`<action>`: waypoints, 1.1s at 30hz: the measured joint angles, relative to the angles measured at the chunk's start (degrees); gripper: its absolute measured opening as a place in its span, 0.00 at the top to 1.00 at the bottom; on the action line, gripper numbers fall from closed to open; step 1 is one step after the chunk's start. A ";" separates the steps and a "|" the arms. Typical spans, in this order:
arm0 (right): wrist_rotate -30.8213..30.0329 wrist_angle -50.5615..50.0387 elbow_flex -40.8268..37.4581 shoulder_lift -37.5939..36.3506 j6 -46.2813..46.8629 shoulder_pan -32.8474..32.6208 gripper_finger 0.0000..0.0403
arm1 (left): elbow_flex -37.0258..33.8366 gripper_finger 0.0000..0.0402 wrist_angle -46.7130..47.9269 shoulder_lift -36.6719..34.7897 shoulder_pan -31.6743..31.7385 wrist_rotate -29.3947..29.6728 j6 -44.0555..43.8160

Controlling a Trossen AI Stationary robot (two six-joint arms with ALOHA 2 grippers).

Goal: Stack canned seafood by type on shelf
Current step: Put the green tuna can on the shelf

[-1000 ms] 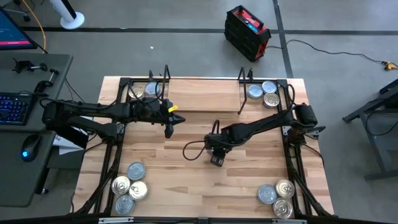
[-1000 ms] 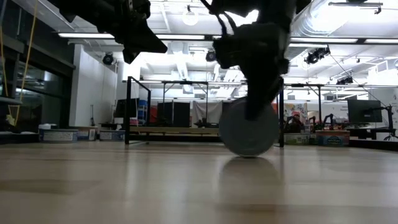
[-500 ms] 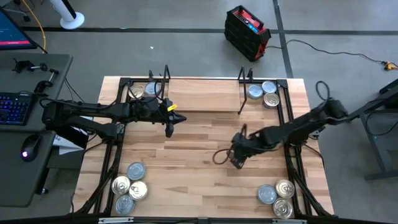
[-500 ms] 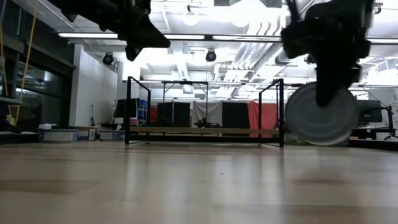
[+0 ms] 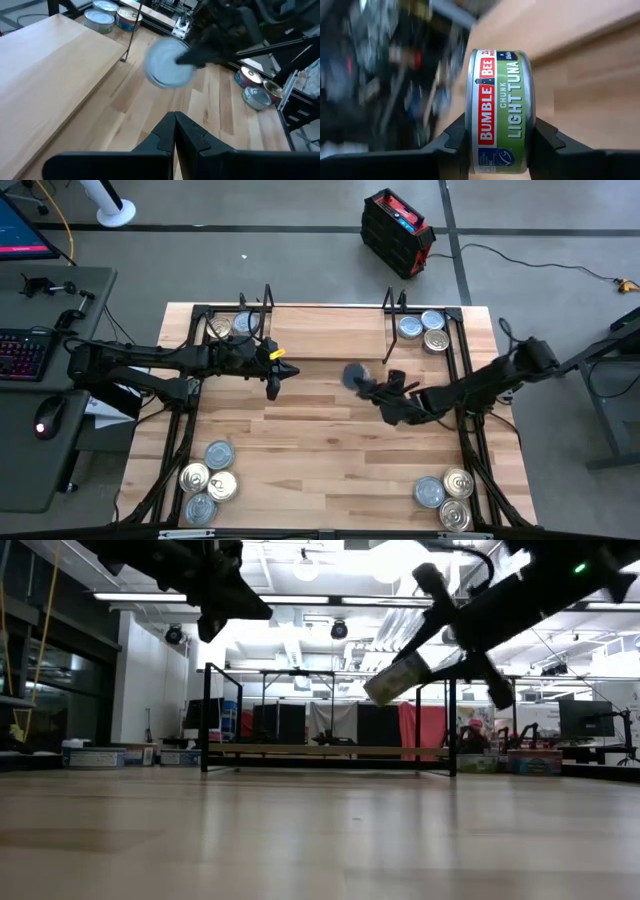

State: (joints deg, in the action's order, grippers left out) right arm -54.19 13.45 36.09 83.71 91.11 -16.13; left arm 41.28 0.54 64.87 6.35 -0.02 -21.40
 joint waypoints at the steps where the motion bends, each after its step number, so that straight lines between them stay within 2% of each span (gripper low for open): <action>1: -2.11 0.61 0.45 1.59 2.05 0.70 0.72 | 0.00 1.00 -0.41 -0.01 0.00 -0.63 0.07; 9: -8.18 0.99 5.67 13.94 16.83 7.10 0.72 | 0.00 1.00 -1.14 -0.08 0.00 -2.38 3.52; 13: -8.35 0.91 7.90 18.19 21.36 9.89 0.72 | 0.34 1.00 -1.12 -0.97 0.00 -5.07 2.79; 17: -9.38 0.40 9.76 19.38 23.73 11.44 0.72 | 1.45 1.00 -1.48 -3.22 0.00 -10.22 3.01; 26: -4.85 -1.65 10.82 19.42 24.02 15.68 0.72 | 1.55 1.00 -1.26 -8.63 1.32 -10.44 6.55; 28: -3.49 -1.56 10.82 19.42 23.77 16.58 0.66 | 1.55 1.00 -0.97 -9.08 1.75 -10.43 6.52; 30: -2.18 -1.46 10.84 19.42 24.36 17.38 0.54 | 1.55 1.00 -1.01 -9.12 2.15 -10.42 6.27; 33: 3.37 -1.50 10.84 19.42 28.08 18.57 0.38 | 1.55 1.00 -0.51 -9.10 2.63 -10.42 6.25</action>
State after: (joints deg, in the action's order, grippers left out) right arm -50.82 11.95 46.93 103.13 119.20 2.44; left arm 42.83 0.02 55.77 8.98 -10.44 -15.15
